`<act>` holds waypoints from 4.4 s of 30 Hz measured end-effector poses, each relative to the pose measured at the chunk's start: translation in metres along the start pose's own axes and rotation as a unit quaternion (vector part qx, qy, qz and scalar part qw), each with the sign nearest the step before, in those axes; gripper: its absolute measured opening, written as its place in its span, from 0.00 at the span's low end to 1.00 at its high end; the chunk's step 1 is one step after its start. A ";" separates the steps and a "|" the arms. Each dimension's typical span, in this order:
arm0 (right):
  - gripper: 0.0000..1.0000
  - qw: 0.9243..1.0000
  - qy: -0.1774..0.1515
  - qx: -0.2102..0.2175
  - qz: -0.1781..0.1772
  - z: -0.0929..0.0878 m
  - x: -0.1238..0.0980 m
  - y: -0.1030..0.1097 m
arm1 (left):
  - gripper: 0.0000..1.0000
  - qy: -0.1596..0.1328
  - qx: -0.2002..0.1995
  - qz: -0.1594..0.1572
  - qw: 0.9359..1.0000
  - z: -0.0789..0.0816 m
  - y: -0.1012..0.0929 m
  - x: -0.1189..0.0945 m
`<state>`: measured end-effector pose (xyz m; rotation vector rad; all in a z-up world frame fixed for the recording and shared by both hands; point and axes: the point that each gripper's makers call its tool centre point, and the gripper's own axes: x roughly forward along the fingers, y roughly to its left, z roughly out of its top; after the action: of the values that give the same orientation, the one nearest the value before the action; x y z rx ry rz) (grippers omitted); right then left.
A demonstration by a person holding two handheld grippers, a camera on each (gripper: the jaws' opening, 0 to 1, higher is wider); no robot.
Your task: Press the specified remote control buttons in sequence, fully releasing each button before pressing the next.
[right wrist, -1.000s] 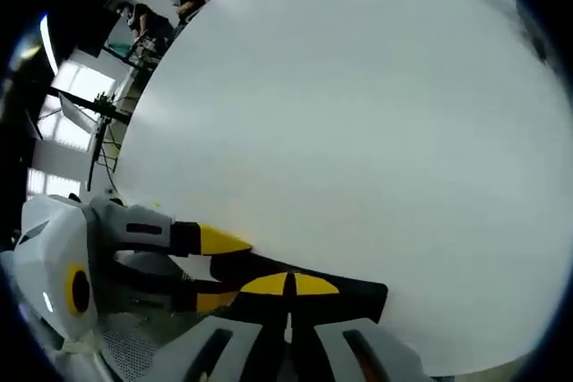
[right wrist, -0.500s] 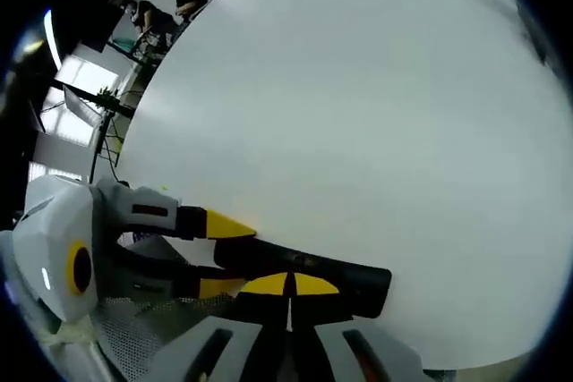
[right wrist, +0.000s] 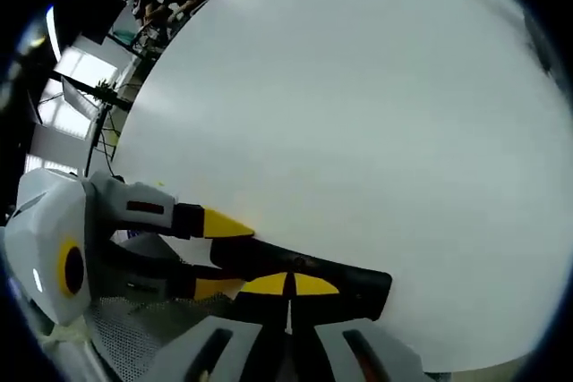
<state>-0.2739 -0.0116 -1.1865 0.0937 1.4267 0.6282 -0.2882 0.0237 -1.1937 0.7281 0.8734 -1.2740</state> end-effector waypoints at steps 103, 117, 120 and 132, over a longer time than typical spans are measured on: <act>0.00 1.000 -0.023 0.006 0.018 -0.002 -0.003 0.010 | 0.24 -0.022 -0.009 0.002 1.000 0.001 0.000 0.000; 0.00 1.000 -0.021 0.007 0.018 0.000 0.003 0.012 | 0.24 -0.030 -0.009 0.000 1.000 0.001 0.000 0.000; 0.00 1.000 -0.021 0.005 0.016 -0.001 0.004 0.011 | 0.24 -0.029 -0.007 0.001 1.000 0.001 0.000 0.000; 0.00 1.000 -0.026 -0.004 0.011 0.000 0.006 0.011 | 0.24 -0.029 -0.004 -0.002 1.000 0.001 0.000 0.000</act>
<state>-0.2771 0.0004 -1.1873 0.1195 1.3747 0.6445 -0.2876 0.0229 -1.1929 0.6798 0.8331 -1.2882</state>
